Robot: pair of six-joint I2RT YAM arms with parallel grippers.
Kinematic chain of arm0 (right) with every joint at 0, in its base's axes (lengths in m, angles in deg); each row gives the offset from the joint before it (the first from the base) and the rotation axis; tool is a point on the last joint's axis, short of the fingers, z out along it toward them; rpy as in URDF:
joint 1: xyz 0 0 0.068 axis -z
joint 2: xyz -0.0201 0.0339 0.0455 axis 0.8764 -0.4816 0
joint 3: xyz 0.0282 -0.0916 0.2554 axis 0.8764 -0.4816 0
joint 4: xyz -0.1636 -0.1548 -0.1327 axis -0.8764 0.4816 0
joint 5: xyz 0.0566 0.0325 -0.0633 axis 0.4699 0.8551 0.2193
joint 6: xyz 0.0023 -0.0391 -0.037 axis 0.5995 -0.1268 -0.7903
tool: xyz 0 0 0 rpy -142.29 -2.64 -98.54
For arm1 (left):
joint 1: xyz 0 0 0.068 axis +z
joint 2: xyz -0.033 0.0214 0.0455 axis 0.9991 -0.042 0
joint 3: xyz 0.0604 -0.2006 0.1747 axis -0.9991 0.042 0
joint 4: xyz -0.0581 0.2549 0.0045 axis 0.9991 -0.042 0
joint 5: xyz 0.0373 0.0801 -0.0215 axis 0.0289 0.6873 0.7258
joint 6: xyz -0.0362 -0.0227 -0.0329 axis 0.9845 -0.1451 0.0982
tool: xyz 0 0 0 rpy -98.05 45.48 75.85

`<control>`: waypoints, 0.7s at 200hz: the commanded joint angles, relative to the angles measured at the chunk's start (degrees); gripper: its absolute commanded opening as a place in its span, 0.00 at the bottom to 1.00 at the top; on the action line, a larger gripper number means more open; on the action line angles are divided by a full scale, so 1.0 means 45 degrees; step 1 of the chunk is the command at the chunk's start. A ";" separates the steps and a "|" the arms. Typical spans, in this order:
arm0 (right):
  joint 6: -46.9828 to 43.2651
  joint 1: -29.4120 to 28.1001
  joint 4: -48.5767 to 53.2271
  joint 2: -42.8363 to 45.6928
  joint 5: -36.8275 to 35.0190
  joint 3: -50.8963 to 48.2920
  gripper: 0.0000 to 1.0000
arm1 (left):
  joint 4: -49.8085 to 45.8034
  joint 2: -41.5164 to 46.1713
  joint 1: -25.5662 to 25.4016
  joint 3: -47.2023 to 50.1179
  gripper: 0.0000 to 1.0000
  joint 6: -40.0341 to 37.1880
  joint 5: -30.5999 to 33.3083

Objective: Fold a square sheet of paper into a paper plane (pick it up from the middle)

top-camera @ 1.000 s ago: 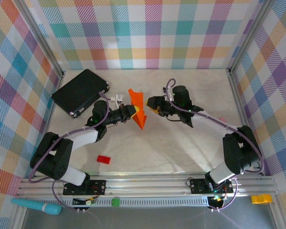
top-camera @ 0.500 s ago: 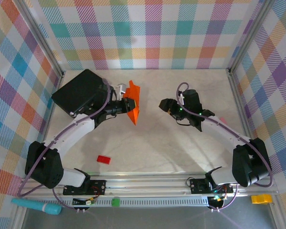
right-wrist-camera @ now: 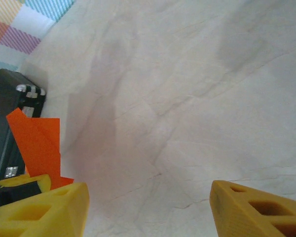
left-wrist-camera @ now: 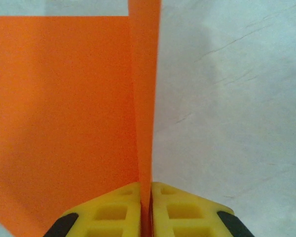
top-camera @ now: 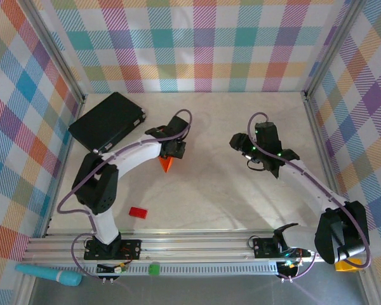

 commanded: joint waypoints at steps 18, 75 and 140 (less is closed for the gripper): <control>-0.0109 0.0396 0.0637 0.0401 -0.0531 -0.0276 0.65 | -0.0577 -0.1430 -0.1050 -0.0827 0.11 -0.1733 0.3329; 0.0356 0.1026 0.0725 0.1193 -0.0831 -0.0908 0.65 | 0.0041 -0.2857 -0.2004 -0.0963 0.12 -0.2607 0.5027; 0.0627 0.1192 0.0975 0.1162 -0.0704 -0.1125 0.65 | 0.0283 -0.3536 -0.2953 -0.0424 0.17 -0.1705 0.5066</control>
